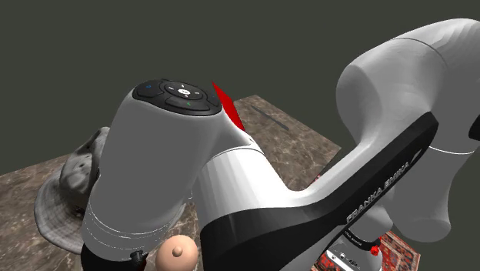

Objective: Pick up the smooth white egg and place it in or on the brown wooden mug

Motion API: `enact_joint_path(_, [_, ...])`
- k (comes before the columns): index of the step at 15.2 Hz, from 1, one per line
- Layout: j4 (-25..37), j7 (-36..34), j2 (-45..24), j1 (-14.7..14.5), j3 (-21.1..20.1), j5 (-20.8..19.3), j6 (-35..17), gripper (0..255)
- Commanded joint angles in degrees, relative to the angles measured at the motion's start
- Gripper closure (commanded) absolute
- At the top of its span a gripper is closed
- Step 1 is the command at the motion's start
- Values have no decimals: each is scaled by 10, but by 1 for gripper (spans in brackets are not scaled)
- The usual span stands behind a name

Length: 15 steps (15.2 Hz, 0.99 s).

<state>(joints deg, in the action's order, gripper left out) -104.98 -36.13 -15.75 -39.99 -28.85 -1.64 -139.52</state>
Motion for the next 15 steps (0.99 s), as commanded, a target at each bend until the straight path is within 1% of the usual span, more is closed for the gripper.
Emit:
enact_joint_path(1, [0,0,0,0,0,0,0,0])
enact_joint_path(3, [0,0,0,0,0,0,0,0])
enact_joint_path(7, [0,23,56,21,-10,37,51,0])
enact_joint_path(15, [0,24,56,20,-9,37,51,0])
